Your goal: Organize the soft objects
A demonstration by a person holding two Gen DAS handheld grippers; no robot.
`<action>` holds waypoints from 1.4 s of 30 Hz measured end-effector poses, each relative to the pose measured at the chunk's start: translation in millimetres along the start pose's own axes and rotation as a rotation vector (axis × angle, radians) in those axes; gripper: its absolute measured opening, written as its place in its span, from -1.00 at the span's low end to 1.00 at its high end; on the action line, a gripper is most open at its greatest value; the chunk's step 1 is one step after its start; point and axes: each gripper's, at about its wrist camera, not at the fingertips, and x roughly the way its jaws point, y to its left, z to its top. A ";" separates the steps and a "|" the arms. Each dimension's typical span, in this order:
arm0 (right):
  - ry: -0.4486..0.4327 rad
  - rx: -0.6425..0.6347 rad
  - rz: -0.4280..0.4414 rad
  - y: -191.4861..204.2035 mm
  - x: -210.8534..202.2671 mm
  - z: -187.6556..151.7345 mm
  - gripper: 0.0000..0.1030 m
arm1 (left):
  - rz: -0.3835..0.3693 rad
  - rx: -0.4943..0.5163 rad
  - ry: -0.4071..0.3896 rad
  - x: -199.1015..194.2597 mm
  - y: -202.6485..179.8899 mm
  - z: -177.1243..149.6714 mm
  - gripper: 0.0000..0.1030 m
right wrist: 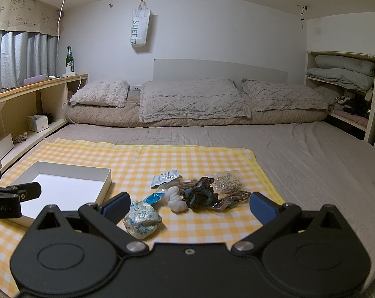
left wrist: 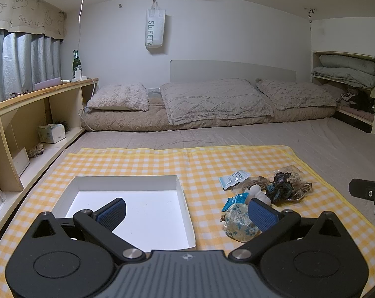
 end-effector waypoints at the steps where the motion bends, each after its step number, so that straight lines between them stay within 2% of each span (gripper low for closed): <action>1: 0.000 0.000 0.000 -0.1 0.2 -0.2 1.00 | 0.000 0.000 0.000 0.0 0.0 0.5 1.00; 9: -0.012 0.028 0.010 -0.1 3.5 -0.1 1.00 | 0.001 0.030 -0.029 3.5 -4.3 6.6 1.00; 14: -0.023 0.049 0.026 1.9 9.0 6.7 1.00 | -0.022 0.046 -0.043 12.2 -10.3 26.5 1.00; 21: -0.062 0.056 0.007 -7.1 20.4 36.8 1.00 | -0.045 0.090 -0.075 33.0 -23.4 58.4 1.00; 27: -0.101 0.046 -0.014 -12.2 40.6 76.9 1.00 | -0.078 0.139 -0.082 61.6 -39.2 78.0 1.00; 35: -0.104 0.088 -0.026 -16.7 80.3 119.3 1.00 | -0.146 0.140 0.017 112.2 -56.3 71.8 1.00; 42: -0.001 0.109 -0.081 -21.3 142.6 114.1 1.00 | -0.209 0.150 0.183 160.7 -66.1 33.5 1.00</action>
